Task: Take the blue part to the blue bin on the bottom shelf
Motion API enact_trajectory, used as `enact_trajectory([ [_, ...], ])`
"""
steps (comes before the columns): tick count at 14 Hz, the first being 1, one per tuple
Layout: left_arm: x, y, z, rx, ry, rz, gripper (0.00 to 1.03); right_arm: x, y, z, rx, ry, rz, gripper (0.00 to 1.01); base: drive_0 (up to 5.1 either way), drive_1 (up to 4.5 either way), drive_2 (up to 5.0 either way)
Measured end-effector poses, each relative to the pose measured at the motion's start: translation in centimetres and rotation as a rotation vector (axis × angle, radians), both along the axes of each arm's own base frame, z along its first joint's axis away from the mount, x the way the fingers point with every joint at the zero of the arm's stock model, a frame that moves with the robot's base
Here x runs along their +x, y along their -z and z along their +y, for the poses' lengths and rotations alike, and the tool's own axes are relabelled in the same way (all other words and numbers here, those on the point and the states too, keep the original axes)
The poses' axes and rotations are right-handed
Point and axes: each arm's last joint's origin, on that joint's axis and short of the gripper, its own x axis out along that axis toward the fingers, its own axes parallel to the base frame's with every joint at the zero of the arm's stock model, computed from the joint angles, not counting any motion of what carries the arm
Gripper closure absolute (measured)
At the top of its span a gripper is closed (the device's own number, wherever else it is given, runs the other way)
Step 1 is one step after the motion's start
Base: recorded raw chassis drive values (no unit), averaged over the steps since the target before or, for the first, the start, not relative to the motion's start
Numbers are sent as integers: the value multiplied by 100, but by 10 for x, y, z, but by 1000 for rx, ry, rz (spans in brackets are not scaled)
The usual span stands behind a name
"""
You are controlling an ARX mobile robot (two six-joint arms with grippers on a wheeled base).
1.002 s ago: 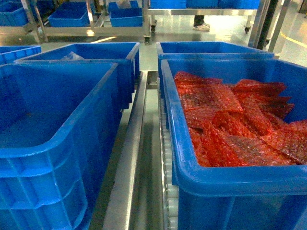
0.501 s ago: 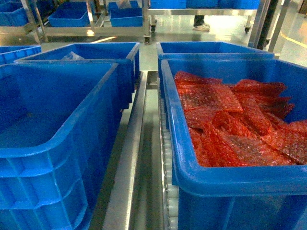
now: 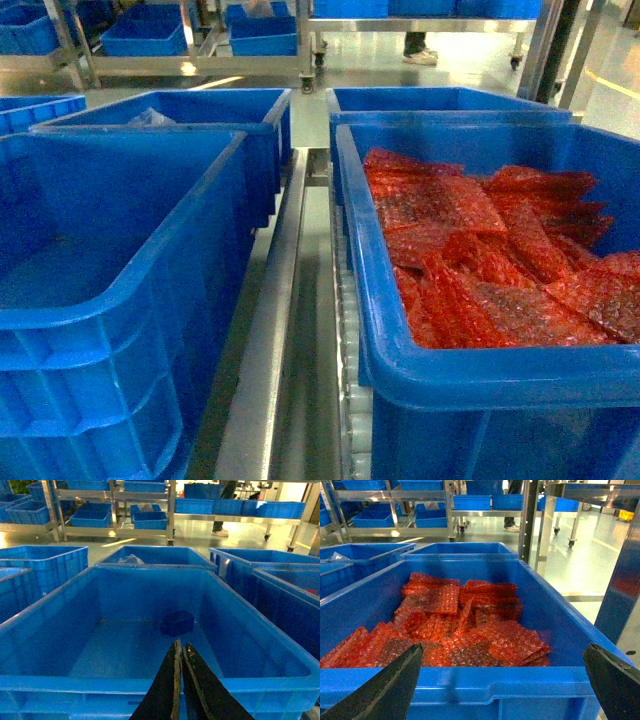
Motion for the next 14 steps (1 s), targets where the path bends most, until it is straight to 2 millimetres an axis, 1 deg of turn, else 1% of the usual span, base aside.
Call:
enact_trajectory([
  [3, -3, 1, 0, 0, 0, 8, 101, 0, 0, 0, 0, 0, 0, 3, 0, 0, 0],
  [4, -11, 7, 0, 0, 2, 51, 101, 0, 0, 0, 0, 0, 1, 3, 0, 0, 0],
  [5, -13, 1, 0, 2, 2, -9, 101, 0, 0, 0, 0, 0, 0, 3, 0, 0, 0],
  [7, -13, 4, 0, 2, 0, 17, 101, 0, 0, 0, 0, 0, 0, 3, 0, 0, 0],
  [8, -13, 4, 0, 2, 0, 16, 90, 0, 0, 0, 0, 0, 0, 3, 0, 0, 0],
  [10, -13, 4, 0, 3, 0, 15, 65, 0, 0, 0, 0, 0, 0, 3, 0, 0, 0],
  [14, -13, 4, 0, 3, 0, 15, 45, 0, 0, 0, 0, 0, 0, 3, 0, 0, 0],
])
